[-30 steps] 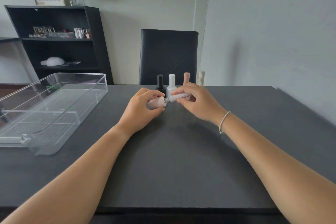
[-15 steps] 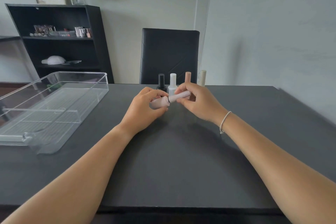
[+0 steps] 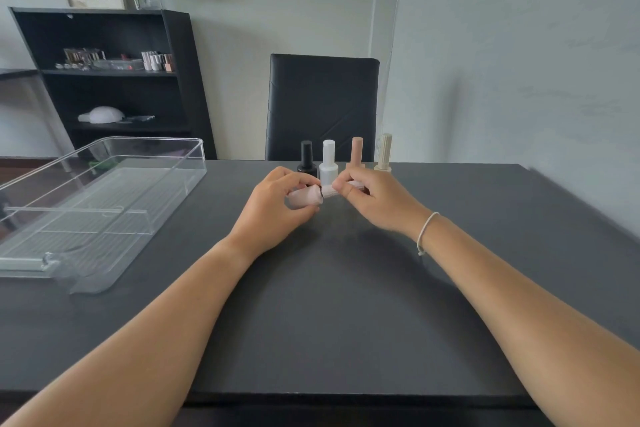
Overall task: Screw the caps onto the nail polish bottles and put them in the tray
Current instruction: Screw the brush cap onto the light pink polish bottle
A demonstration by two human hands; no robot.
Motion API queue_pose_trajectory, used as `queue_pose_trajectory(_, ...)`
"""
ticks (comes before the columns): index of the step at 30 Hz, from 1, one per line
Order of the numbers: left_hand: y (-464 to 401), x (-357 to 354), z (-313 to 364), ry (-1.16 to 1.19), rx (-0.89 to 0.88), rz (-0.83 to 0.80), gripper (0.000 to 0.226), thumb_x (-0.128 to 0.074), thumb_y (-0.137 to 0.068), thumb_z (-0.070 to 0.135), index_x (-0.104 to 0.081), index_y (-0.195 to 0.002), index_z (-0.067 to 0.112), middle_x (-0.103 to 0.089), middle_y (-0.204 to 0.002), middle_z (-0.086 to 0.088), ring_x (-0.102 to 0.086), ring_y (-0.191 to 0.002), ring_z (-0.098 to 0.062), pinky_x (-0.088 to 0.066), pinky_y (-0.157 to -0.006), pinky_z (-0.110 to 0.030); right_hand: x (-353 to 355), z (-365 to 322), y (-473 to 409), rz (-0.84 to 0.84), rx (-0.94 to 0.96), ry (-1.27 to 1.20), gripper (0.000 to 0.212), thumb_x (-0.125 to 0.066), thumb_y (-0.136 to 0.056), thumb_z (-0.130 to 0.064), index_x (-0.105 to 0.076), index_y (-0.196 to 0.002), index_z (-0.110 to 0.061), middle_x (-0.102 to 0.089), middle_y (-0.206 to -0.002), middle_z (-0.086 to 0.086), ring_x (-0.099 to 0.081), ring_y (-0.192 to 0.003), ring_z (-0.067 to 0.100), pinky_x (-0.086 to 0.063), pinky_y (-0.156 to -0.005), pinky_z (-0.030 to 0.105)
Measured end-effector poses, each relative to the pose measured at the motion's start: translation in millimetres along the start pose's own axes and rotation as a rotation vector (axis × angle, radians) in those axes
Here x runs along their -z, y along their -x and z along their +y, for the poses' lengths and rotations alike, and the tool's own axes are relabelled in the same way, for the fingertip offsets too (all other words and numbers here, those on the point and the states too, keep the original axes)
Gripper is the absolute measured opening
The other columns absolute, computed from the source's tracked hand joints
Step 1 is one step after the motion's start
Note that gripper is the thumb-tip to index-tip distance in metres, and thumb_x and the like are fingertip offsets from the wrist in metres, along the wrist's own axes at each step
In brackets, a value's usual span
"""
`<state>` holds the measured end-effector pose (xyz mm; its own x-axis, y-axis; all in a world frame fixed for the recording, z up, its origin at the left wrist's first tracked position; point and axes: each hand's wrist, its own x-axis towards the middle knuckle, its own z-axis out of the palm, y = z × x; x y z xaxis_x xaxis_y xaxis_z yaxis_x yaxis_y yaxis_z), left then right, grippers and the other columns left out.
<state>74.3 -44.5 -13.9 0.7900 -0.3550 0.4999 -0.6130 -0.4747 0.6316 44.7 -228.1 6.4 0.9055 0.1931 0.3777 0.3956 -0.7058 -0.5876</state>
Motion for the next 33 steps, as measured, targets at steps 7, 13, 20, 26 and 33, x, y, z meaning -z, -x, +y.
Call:
queue_pose_trajectory(7,-0.1,0.4,0.6,0.014,-0.002,0.004,0.032,-0.072,-0.075,0.016,-0.064,-0.101,0.031,-0.054,-0.098,0.001,-0.048,-0.085,0.003,-0.038,-0.072,-0.014,-2.8,0.9,-1.0,-0.044,0.009,-0.034,0.012,-0.051,-0.089,-0.010,-0.044,-0.099,-0.012,-0.050,-0.085,0.005,-0.047,-0.067,0.010,-0.041,-0.066,0.017)
queue_pose_trajectory(13,0.1,0.7,1.1,0.013,0.001,-0.004,0.032,-0.072,-0.075,0.016,-0.063,-0.101,0.032,-0.054,-0.099,0.001,-0.048,-0.087,0.001,-0.038,-0.072,-0.012,-1.2,5.5,-1.5,0.008,0.029,-0.025,0.011,-0.052,-0.091,-0.020,-0.051,-0.090,-0.010,-0.050,-0.072,-0.001,-0.043,-0.060,0.010,-0.036,-0.060,0.018)
queue_pose_trajectory(20,0.8,0.4,1.0,0.001,-0.009,-0.005,0.034,-0.073,-0.075,0.017,-0.063,-0.105,0.029,-0.055,-0.101,0.001,-0.049,-0.088,-0.001,-0.040,-0.074,-0.014,-0.5,6.0,-0.6,0.040,-0.018,-0.031,0.027,-0.048,-0.091,-0.037,-0.054,-0.085,-0.011,-0.045,-0.063,-0.004,-0.040,-0.053,0.007,-0.034,-0.056,0.020)
queue_pose_trajectory(26,0.1,-1.1,0.4,0.002,-0.015,-0.005,0.034,-0.073,-0.075,0.019,-0.063,-0.105,0.030,-0.056,-0.101,0.001,-0.049,-0.089,-0.002,-0.040,-0.072,-0.014,-1.3,5.5,-0.9,0.023,0.004,-0.092,0.009,-0.054,-0.089,-0.017,-0.050,-0.095,-0.012,-0.053,-0.079,0.004,-0.048,-0.065,0.014,-0.043,-0.064,0.026)
queue_pose_trajectory(33,-0.4,-0.6,-0.3,-0.009,-0.013,-0.013,0.035,-0.073,-0.075,0.019,-0.061,-0.105,0.032,-0.055,-0.102,0.001,-0.049,-0.089,0.000,-0.040,-0.074,-0.013,0.3,7.0,-0.7,0.086,0.012,-0.045,0.014,-0.054,-0.090,-0.026,-0.053,-0.082,-0.014,-0.047,-0.062,-0.005,-0.041,-0.053,0.007,-0.036,-0.053,0.011)
